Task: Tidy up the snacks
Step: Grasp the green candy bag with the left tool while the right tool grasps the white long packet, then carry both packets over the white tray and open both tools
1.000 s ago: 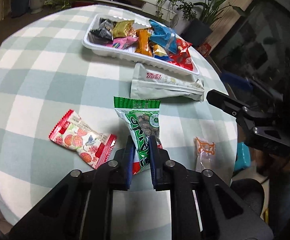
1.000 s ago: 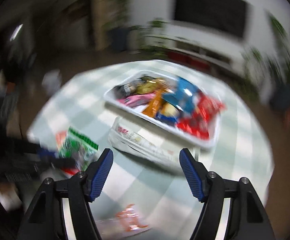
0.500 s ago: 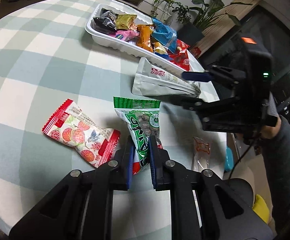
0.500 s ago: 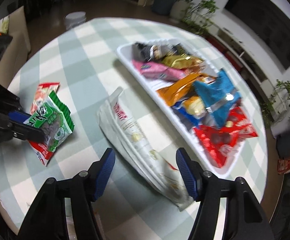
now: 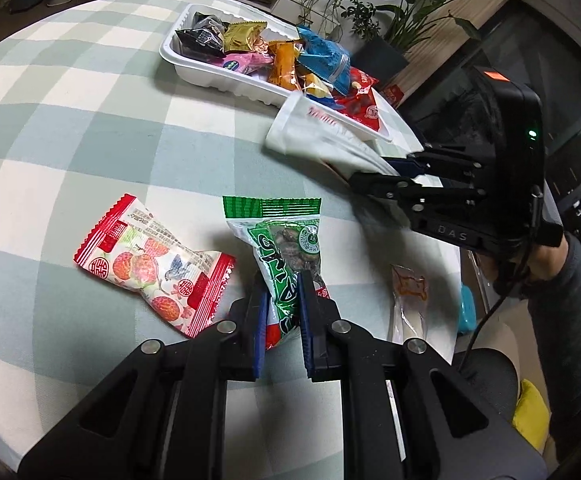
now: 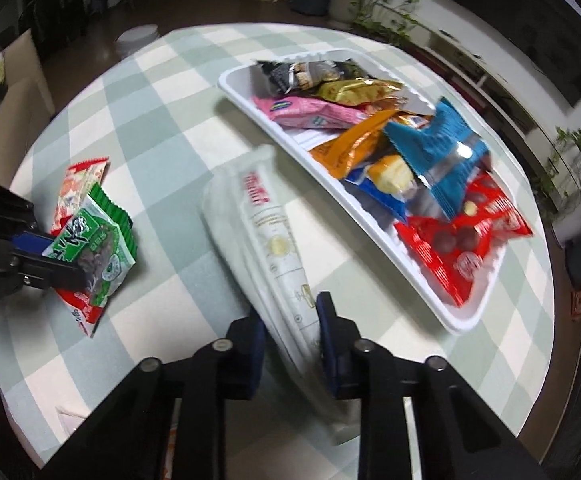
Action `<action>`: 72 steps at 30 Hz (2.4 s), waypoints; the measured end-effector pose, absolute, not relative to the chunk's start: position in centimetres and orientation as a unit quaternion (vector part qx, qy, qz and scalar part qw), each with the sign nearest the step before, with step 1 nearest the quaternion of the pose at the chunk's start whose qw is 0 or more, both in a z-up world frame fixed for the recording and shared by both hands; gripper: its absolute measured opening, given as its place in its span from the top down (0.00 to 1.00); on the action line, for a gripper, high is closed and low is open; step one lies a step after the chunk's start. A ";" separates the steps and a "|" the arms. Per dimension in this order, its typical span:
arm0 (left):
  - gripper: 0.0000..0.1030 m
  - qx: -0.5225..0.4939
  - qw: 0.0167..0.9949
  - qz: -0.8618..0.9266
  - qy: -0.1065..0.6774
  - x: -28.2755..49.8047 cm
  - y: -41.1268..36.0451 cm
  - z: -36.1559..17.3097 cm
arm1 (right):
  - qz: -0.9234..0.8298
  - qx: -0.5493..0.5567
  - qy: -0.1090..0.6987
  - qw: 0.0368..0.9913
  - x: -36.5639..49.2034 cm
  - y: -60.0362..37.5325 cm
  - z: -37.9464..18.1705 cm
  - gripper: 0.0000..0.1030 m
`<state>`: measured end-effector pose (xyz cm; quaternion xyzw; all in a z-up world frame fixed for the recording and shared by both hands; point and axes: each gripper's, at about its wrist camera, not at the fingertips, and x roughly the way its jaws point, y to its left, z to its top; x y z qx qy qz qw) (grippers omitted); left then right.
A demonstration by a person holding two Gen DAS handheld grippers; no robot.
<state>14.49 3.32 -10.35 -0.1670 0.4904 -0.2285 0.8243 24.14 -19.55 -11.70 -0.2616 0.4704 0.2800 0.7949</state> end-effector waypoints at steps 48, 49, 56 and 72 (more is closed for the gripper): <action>0.88 -0.094 0.862 -0.208 0.453 37.6 5.1 -0.9 | 0.205 0.277 0.427 0.836 36.6 -22.1 -1.5 0.81; 0.88 -0.090 0.861 -0.208 0.456 37.9 4.9 -1.5 | 0.199 0.277 0.435 0.834 37.0 -21.8 -2.3 0.81; 0.88 -0.079 0.860 -0.196 0.465 38.8 4.8 -4.5 | 0.160 0.281 0.479 0.816 39.5 -20.4 -7.6 0.81; 0.87 -0.055 0.857 -0.191 0.475 39.3 4.3 -5.8 | 0.134 0.276 0.500 0.810 40.0 -19.7 -10.8 0.78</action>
